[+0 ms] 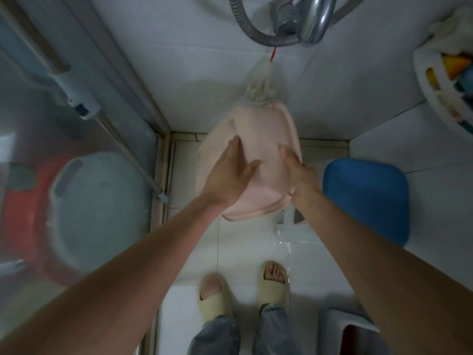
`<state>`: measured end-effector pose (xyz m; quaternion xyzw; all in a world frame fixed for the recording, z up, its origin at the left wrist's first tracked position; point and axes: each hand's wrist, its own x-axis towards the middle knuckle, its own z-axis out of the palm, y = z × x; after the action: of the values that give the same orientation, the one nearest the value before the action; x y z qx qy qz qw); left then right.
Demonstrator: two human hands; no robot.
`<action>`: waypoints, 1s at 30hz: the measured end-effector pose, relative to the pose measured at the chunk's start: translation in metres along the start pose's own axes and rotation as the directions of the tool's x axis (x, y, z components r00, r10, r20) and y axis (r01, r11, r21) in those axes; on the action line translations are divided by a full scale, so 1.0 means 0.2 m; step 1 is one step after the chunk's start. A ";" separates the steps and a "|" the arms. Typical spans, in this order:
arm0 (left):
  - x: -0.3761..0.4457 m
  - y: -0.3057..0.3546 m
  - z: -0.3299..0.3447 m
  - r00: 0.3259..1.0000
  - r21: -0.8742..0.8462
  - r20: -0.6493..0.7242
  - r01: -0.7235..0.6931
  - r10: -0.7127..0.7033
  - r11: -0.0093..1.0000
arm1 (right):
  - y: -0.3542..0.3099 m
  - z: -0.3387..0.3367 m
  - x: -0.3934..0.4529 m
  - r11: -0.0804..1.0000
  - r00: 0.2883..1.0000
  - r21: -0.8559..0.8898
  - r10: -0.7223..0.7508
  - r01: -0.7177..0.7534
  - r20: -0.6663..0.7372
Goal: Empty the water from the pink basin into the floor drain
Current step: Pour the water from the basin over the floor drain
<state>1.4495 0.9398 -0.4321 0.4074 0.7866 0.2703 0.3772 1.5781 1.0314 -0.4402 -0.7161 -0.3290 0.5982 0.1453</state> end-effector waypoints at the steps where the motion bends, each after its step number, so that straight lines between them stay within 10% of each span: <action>1: 0.01 0.01 0.02 1.000 -0.007 -0.008 -0.013 0.013 1.000 | 0.00 -0.01 0.01 1.000 1.000 0.030 0.004 -0.004 -0.020; 9: 0.10 0.11 0.13 0.999 0.222 0.030 -0.032 0.026 0.975 | 0.05 -0.06 0.01 0.981 0.992 0.177 0.095 -0.079 -0.083; 24: 0.14 0.15 0.07 0.983 0.058 0.080 0.158 -0.163 0.986 | 0.05 -0.04 0.05 1.000 0.995 0.006 0.028 -0.027 -0.097; 30: 0.00 0.08 -0.10 0.708 -0.490 0.254 0.681 -0.658 0.544 | 0.15 0.12 -0.17 0.757 0.900 -0.486 -0.355 0.436 0.255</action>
<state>1.4405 0.9466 -0.4092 -0.0453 0.7609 0.3118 0.5672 1.5613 0.9818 -0.4378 -0.5957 -0.6354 0.4898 0.0399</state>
